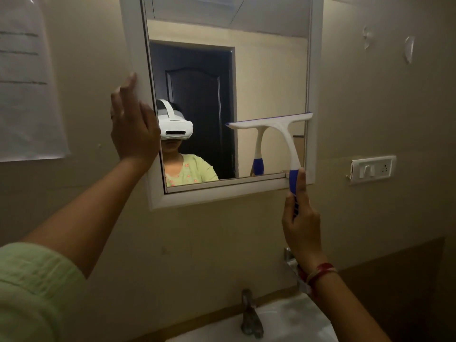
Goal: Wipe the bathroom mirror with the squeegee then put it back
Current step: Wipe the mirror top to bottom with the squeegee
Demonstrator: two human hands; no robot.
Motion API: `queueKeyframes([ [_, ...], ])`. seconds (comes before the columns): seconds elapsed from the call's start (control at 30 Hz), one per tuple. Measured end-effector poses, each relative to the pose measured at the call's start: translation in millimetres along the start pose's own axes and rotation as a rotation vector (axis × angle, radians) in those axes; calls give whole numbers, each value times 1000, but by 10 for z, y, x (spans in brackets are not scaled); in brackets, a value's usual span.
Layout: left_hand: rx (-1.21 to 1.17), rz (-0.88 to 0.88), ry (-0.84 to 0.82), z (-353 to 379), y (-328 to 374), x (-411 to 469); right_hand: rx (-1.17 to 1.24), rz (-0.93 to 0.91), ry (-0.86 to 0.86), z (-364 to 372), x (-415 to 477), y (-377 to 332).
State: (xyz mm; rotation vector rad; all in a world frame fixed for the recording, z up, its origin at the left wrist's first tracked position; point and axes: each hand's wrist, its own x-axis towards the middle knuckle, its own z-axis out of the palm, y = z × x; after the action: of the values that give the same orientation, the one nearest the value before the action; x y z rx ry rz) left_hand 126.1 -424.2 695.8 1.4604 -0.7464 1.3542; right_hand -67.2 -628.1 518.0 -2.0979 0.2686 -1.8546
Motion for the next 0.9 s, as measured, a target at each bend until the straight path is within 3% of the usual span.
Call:
queueKeyframes([
  [0.4, 3, 7, 26, -21, 58, -21, -42, 92, -109, -114, -552, 167],
  [0.9, 13, 46, 58, -34, 59, -37, -12, 103, -106, -145, -915, 240],
])
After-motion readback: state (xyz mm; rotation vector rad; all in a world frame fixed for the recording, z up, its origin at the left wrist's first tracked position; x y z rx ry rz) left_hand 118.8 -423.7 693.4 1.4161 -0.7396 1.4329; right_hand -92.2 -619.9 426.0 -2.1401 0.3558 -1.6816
